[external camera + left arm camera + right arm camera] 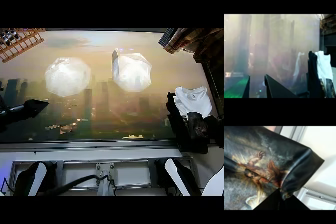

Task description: Fold the clothes and pants, and hang the long-sleeved shirts on hangers.

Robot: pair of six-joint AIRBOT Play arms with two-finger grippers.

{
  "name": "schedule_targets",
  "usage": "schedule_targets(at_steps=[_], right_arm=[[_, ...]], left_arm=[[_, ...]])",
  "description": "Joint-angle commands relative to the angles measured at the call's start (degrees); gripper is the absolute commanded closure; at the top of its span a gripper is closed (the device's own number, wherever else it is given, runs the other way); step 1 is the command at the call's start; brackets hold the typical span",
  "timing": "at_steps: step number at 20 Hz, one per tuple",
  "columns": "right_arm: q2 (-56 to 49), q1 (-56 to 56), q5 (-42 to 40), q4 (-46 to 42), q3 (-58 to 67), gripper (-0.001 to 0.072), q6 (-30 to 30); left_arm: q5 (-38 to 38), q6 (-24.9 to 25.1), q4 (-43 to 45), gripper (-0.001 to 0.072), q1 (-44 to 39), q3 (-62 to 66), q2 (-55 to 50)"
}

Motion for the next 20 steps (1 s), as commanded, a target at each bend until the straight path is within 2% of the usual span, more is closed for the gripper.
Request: schedule_targets(at_steps=[1, 2, 3, 5, 6, 8, 10, 12, 14, 15, 17, 19, 20], right_arm=[[0.07, 0.0, 0.11, 0.0, -0.63, 0.0685, -4.11], [-0.13, 0.02, -0.04, 0.76, -0.61, 0.0684, -5.29], [-0.5, 0.24, 0.0, 1.77, -0.61, 0.065, -6.6], [-0.74, 0.46, 0.07, 2.14, -0.57, 0.0212, -9.42], [-0.74, 0.46, -0.02, 1.18, -0.07, 0.01, -9.46], [-0.76, 0.48, -3.32, 1.53, 3.72, 0.0108, -9.42], [-0.76, 0.48, -11.45, 10.45, 10.49, 0.0108, -11.15], [-0.87, 0.96, -21.77, 29.86, 17.33, 0.0109, -22.73], [-2.29, 5.53, -26.62, 44.96, 23.65, 0.011, -33.07], [-3.61, 9.38, -26.18, 48.74, 26.58, 0.011, -36.46], [-6.05, 18.38, -22.6, 50.27, 30.42, 0.0147, -41.79], [-8.13, 27.43, -16.46, 48.54, 31.32, 0.0147, -47.65], [-8.94, 31.41, -14.05, 45.64, 31.28, 0.0146, -48.19]], left_arm=[[-0.09, 0.02, 0.24, 0.0503, -0.02, 0.02, 0.0], [-0.09, 0.02, 0.68, 0.0503, -0.02, 0.02, 0.0], [-0.09, 0.02, 1.05, 0.0502, -0.02, 0.02, 0.0], [-0.09, 0.02, 1.05, 0.0502, -0.02, 0.02, 0.0], [-0.09, 0.02, 1.07, 0.0502, -0.02, 0.02, 0.0], [-0.09, 0.0, 1.05, 0.0502, -0.02, 0.02, 0.0], [-0.13, -0.04, 0.74, 0.0502, -0.04, 0.02, 0.02], [-0.11, -1.49, -0.35, 0.0502, -1.42, 0.11, 0.26], [0.87, -2.99, -0.48, 0.0503, -6.25, 1.99, 0.61], [2.05, -4.22, -0.42, 0.051, -9.44, 3.91, 0.59], [6.29, -7.67, 1.55, 0.051, -16.98, 9.44, 0.57], [9.07, -13.35, 10.21, 0.0511, -24.48, 16.74, 0.09], [9.05, -17.14, 16.35, 0.0512, -27.82, 20.65, -0.37]])
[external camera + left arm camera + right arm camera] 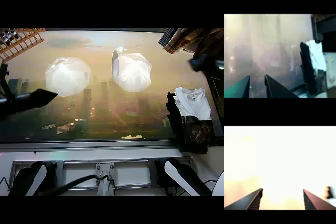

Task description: Fold the clothes and pants, and hang the long-sleeved shirts on hangers.

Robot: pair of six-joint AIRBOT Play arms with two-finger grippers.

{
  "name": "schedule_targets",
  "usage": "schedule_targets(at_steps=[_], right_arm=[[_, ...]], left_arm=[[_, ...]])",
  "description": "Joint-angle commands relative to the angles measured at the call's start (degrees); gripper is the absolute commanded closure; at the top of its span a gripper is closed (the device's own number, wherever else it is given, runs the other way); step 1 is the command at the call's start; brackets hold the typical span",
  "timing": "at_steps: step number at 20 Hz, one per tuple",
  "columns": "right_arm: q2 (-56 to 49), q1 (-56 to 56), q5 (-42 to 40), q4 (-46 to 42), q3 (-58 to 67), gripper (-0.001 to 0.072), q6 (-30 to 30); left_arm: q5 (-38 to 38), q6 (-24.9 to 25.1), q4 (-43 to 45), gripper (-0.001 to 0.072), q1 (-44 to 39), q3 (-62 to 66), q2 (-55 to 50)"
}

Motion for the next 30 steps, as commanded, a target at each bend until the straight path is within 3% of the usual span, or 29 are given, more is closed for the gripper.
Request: schedule_targets(at_steps=[1, 3, 5, 10, 30], right_arm=[[-3.17, 14.49, 6.64, -1.55, 2.56, 0.0145, -8.76], [-3.48, 20.44, 7.45, -7.17, 1.01, 0.0145, -8.76], [-3.48, 23.87, 8.09, -8.92, -1.09, 0.0146, -8.74], [-3.48, 26.32, 14.27, -8.9, -5.64, 0.0143, -8.74], [-3.45, 26.32, 13.66, -8.76, -5.6, 0.0143, -8.74]], left_arm=[[2.93, -11.82, 17.2, 0.0511, -11.96, 11.91, -1.01], [0.87, -15.45, 26.12, 0.0512, -16.15, 16.7, -1.55], [0.2, -15.74, 30.05, 0.0512, -18.21, 18.01, -1.38], [-0.74, -15.72, 29.81, 0.051, -18.36, 17.99, -1.25], [-0.66, -15.72, 29.9, 0.051, -18.34, 17.99, -1.49]])
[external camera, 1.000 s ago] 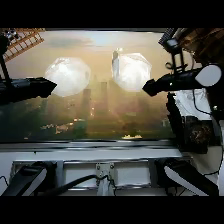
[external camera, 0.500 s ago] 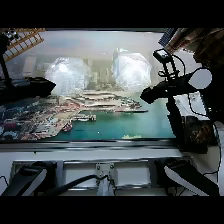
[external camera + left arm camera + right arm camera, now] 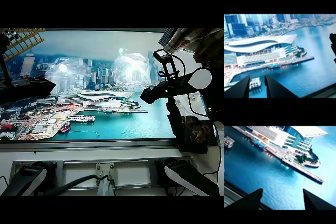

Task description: Fold the clothes and pants, and hang the long-sleeved shirts on hangers.

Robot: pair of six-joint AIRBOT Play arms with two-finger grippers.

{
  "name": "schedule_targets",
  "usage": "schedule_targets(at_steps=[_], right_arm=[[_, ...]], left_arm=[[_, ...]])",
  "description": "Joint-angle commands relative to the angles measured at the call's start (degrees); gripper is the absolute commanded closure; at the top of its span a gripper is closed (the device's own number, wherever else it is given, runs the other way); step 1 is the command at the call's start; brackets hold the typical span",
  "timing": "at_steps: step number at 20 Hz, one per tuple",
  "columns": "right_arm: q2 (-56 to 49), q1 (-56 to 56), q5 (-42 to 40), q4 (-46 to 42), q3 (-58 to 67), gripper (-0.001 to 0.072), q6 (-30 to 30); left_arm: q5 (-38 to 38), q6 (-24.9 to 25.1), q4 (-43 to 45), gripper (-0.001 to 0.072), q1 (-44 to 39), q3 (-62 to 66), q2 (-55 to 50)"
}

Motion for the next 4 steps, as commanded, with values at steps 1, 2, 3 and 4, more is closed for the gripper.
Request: schedule_targets(at_steps=[1, 2, 3, 4], right_arm=[[-0.04, 0.07, 0.0, 0.02, 0.0, 0.0143, 0.07], [-0.04, 0.07, 0.0, 0.02, 0.0, 0.0143, 0.07], [-0.04, 0.07, 0.0, 0.02, 0.0, 0.0143, 0.07], [-0.04, 0.07, 0.0, 0.02, 0.0, 0.0143, 0.07]], left_arm=[[0.0, 0.04, -0.02, 0.051, -0.02, 0.07, -0.02], [0.0, 0.04, -0.02, 0.051, -0.04, 0.07, -0.02], [0.0, 0.04, -0.02, 0.051, -0.02, 0.07, -0.02], [0.0, 0.04, -0.02, 0.051, -0.02, 0.07, -0.02]])
